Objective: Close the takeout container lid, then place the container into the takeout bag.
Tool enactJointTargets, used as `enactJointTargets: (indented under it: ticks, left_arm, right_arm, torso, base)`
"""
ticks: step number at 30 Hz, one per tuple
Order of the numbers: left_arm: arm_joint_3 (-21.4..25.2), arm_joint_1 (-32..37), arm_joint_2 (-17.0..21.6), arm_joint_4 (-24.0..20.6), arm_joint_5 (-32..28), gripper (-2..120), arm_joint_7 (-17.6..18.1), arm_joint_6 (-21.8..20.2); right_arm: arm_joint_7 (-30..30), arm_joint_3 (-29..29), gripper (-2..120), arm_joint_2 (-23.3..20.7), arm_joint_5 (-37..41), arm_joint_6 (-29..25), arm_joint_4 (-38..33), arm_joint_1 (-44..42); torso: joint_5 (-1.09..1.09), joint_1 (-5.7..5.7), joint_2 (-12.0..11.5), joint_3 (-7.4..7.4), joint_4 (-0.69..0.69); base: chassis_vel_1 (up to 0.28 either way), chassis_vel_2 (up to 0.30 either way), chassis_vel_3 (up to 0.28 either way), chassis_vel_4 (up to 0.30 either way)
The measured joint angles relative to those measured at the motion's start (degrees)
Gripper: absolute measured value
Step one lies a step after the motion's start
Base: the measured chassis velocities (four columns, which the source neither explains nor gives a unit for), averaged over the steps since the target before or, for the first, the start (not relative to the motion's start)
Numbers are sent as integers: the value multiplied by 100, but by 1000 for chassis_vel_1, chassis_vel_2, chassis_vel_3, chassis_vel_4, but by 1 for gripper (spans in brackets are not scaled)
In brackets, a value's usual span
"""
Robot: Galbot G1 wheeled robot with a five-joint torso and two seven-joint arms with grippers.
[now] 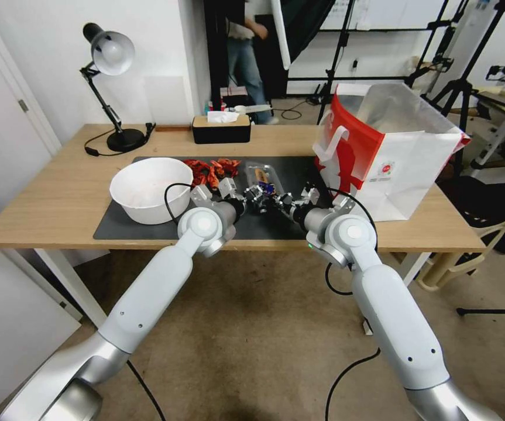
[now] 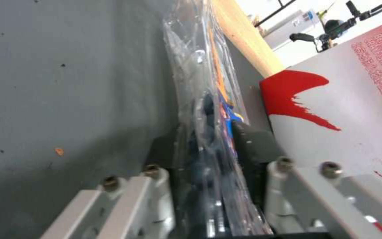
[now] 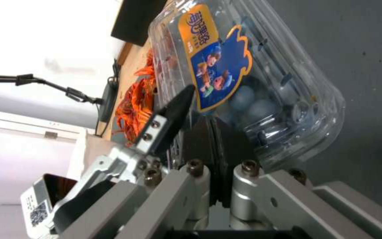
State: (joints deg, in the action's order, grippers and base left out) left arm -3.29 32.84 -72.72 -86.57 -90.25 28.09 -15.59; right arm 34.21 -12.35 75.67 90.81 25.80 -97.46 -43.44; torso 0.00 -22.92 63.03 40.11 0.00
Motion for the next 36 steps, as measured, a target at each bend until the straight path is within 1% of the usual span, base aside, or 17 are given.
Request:
enactJointTargets:
  ticks: [3,5,6,7,15,20,22,23,25,27,29,30,31,32,33,35,36]
  left_arm:
    - [-1,0,-2,14,0,16,0,3]
    - [-1,0,-9,32,1,5,-2,11]
    - [-1,0,-9,32,1,5,-2,11]
    - [-1,3,-10,34,1,1,-3,17]
    - [12,13,-18,42,-5,0,-19,88]
    - [44,10,-24,25,-40,0,-34,126]
    - [57,22,-26,-10,-42,0,-62,172]
    - [57,22,-26,-10,-42,0,-62,172]
    - [73,34,-24,-40,-42,0,-77,195]
    - [97,62,-17,-103,-43,0,-105,227]
    - [100,65,-15,-112,-44,0,-107,229]
    - [115,84,0,-159,-51,0,-120,242]
    - [119,91,7,-178,-57,0,-127,250]
    - [119,91,7,-178,-57,0,-127,250]
    - [122,98,20,-201,-63,0,-134,261]
    - [137,114,57,-278,-85,0,-185,311]
    - [137,114,57,-278,-85,0,-185,311]
  right_arm:
    - [0,-4,0,-4,4,0,-5,-1]
    - [0,-9,0,-12,9,1,-22,-7]
    - [0,-9,0,-12,9,1,-22,-7]
    - [0,-11,0,-16,10,1,-27,-11]
    - [-40,-48,0,-99,-8,13,-233,-112]
    - [-143,-79,0,-305,-163,16,-517,-290]
    - [-470,-135,0,-515,-593,5,-827,-560]
    - [-470,-135,0,-515,-593,5,-827,-560]
    - [-714,-164,0,-640,-959,-57,-1005,-752]
    - [-1389,-234,0,-876,-1999,-334,-1341,-1174]
    - [-1496,-248,0,-902,-2161,-395,-1383,-1239]
    - [-1956,-307,0,-1005,-2811,-662,-1532,-1487]
    - [-2144,-337,0,-1049,-3123,-808,-1601,-1616]
    - [-2144,-337,0,-1049,-3123,-808,-1601,-1616]
    - [-2318,-373,0,-1087,-3442,-967,-1666,-1759]
    - [-2652,-469,13,-1170,-4466,-1437,-1844,-2186]
    - [-2652,-469,13,-1170,-4466,-1437,-1844,-2186]
  torso:
    - [0,0,0,0,0]
    - [-1,0,0,0,0]
    - [-1,0,0,0,0]
    - [0,0,0,0,0]
    - [0,0,0,0,0]
    - [0,0,0,0,0]
    - [0,0,0,0,1]
    - [0,0,0,0,1]
    - [0,0,0,0,0]
    - [0,1,0,-1,-2]
    - [0,1,0,-1,-1]
    - [0,1,0,-1,-1]
    - [0,1,0,-1,0]
    - [0,1,0,-1,0]
    - [0,1,0,-1,0]
    - [0,1,0,-1,-1]
    - [0,1,0,-1,-1]
  base:
    - [0,0,0,0]
    - [0,0,0,0]
    - [0,0,0,0]
    - [0,0,0,0]
    - [0,0,0,0]
    - [0,0,0,0]
    - [0,0,0,0]
    - [0,0,0,0]
    - [0,0,0,0]
    - [0,0,0,0]
    - [0,0,0,0]
    - [0,0,0,0]
    - [0,0,0,0]
    - [0,0,0,0]
    - [0,0,0,0]
    - [0,0,0,0]
    - [0,0,0,0]
